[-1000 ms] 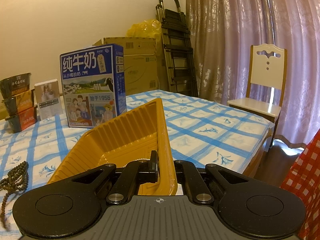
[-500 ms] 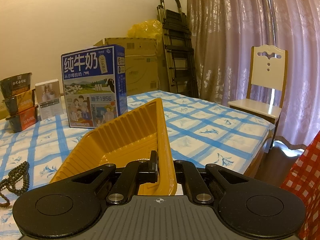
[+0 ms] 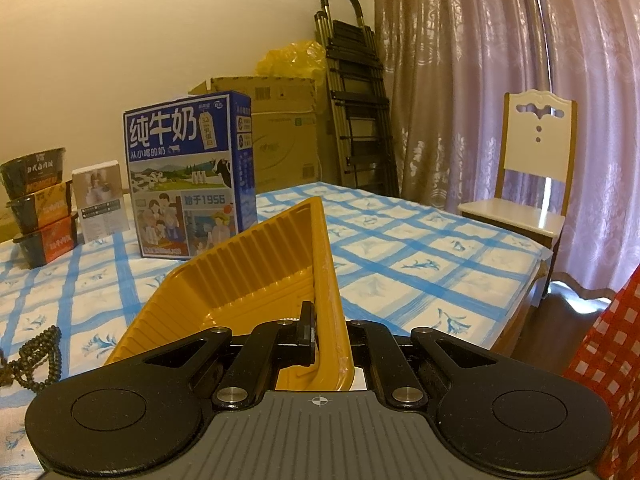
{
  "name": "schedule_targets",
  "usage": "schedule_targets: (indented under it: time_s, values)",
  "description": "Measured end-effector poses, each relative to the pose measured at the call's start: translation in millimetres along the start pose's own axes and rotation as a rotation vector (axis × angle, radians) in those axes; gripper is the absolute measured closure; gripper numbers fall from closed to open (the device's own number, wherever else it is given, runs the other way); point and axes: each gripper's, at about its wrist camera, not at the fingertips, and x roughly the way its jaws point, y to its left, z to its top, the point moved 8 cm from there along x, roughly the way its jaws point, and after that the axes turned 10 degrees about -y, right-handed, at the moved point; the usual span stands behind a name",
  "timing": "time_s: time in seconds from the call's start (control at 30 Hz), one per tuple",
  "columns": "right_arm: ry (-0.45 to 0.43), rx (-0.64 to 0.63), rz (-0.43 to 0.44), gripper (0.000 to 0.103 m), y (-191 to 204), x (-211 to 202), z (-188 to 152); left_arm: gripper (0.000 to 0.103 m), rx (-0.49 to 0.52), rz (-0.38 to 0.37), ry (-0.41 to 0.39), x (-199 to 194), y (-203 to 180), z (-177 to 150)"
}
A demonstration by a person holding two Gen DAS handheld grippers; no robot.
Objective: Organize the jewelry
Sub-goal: 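Lift the bead strand over the tray, lower it in, open the left tool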
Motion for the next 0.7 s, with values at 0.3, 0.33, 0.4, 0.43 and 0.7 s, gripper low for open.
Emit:
schedule_targets:
  time_s: [0.3, 0.33, 0.4, 0.43, 0.7]
  values:
    - [0.000, 0.001, 0.001, 0.098, -0.1, 0.5, 0.3, 0.097, -0.065, -0.182, -0.062, 56.4, -56.1, 23.0]
    - [0.000, 0.001, 0.002, 0.098, 0.8, 0.6, 0.8, 0.097, -0.070, -0.190, -0.061, 62.6, -60.8, 21.8]
    - [0.001, 0.004, 0.004, 0.097, 2.0, 1.1, 1.7, 0.097, -0.085, -0.222, -0.044, 79.3, -72.3, 15.5]
    - [0.001, 0.004, 0.005, 0.097, 2.6, 1.2, 2.3, 0.097, -0.093, -0.230, -0.032, 87.5, -76.7, 11.9]
    - [-0.001, 0.008, 0.011, 0.097, 3.0, -0.7, 1.5, 0.097, -0.177, -0.244, 0.171, 149.3, -96.5, -63.0]
